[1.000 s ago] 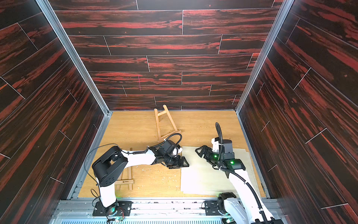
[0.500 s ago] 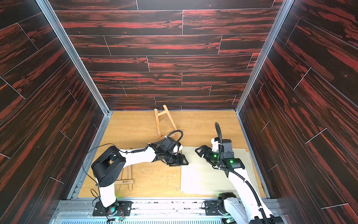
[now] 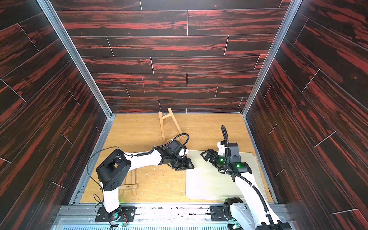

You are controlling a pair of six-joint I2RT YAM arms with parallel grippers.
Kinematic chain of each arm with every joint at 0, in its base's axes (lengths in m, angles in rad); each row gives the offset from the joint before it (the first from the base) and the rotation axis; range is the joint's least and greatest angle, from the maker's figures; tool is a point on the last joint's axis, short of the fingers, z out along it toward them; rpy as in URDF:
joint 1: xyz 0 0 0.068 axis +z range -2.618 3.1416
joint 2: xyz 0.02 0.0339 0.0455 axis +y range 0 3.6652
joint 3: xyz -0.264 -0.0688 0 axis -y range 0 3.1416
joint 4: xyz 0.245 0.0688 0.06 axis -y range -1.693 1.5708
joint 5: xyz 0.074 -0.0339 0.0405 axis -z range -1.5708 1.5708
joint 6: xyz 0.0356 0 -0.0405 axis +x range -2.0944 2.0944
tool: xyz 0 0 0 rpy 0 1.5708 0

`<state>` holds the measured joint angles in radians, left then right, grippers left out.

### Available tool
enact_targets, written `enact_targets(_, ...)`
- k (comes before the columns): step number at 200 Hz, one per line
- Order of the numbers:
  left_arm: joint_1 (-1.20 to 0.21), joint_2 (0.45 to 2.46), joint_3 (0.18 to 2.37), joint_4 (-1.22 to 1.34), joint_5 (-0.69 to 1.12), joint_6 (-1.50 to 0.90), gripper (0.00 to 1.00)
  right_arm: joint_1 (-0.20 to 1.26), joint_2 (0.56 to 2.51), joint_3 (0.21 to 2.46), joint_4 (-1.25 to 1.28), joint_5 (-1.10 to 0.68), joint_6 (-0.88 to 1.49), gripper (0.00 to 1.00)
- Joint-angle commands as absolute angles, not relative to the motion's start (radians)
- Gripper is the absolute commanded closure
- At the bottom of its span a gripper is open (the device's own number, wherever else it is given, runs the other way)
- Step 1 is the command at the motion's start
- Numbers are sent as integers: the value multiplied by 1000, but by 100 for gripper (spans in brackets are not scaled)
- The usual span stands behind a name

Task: Disassemble the easel
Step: Place the drawing board on the drawing board.

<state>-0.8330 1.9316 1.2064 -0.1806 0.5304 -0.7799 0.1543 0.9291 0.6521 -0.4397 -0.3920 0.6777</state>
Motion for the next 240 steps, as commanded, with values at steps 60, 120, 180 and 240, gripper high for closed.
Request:
enact_targets(60, -839, 1982, 1228, -168, 525, -805, 35, 130, 934, 680, -451, -425, 652, 11)
enact_targets(120, -849, 1997, 1254, -153, 535, -821, 37, 112, 917, 676, -468, -438, 640, 11)
enact_targets(180, -859, 2006, 1294, -160, 540, -828, 38, 105, 908, 673, -472, -451, 634, 11)
enact_targets(240, -865, 1992, 1276, -159, 529, -836, 37, 97, 906, 668, -467, -464, 625, 10)
